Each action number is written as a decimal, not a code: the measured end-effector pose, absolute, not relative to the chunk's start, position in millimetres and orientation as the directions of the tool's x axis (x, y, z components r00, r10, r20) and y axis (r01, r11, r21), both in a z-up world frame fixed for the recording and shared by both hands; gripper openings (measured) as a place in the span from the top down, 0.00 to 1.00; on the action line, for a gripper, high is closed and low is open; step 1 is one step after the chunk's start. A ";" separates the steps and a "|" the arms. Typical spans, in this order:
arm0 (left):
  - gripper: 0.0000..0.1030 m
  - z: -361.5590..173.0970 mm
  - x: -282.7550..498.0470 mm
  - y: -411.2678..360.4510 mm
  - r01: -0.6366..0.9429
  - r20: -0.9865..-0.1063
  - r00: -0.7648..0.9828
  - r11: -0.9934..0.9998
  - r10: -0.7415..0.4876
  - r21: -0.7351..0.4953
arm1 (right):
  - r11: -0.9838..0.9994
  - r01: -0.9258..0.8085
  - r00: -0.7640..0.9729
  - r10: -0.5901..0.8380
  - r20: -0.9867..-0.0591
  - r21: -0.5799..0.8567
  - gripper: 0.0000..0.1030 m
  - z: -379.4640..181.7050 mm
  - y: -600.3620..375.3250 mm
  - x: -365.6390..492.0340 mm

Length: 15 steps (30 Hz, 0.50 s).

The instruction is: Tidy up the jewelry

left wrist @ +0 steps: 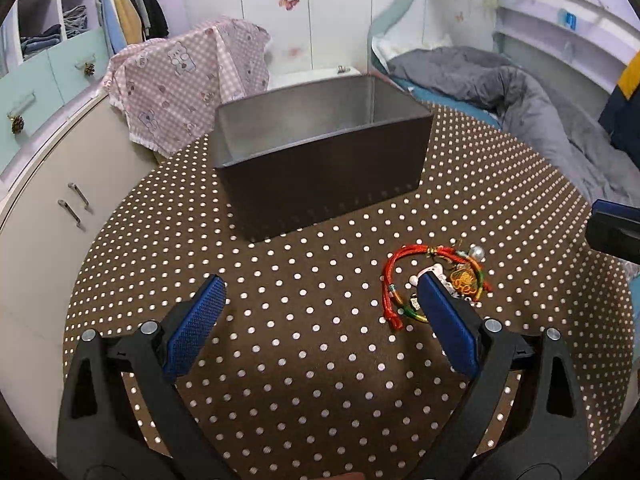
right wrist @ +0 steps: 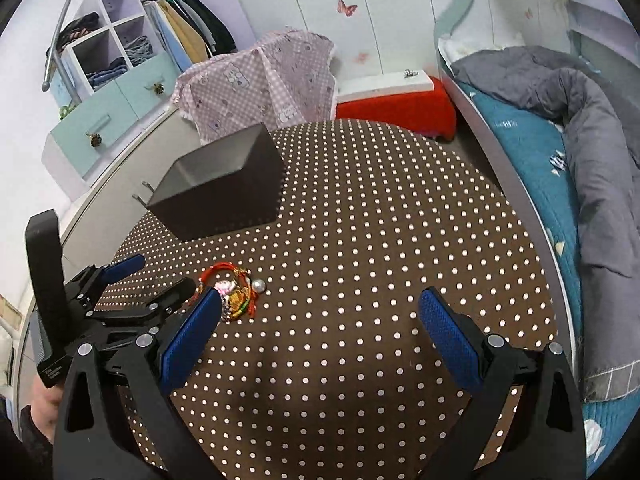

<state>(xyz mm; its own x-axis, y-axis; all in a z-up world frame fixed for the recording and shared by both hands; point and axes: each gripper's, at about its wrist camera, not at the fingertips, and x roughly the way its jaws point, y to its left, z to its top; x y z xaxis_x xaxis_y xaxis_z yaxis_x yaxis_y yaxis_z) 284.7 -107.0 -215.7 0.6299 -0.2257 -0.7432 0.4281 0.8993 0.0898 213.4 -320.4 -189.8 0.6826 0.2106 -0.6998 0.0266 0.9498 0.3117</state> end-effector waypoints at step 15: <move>0.97 -193.9 286.2 -114.9 0.575 -0.709 0.543 0.815 -0.449 -0.075 | 0.947 0.027 0.653 0.227 -0.723 0.321 0.08 -203.7 -312.3 218.2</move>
<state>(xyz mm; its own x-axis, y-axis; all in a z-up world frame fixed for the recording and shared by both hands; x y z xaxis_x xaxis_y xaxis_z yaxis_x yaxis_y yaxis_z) 286.2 -114.9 -193.9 0.5434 -0.4489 -0.7093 0.5748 0.8148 -0.0753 218.2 -312.3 -203.7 0.6527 0.2269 -0.7228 0.0270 0.9465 0.3215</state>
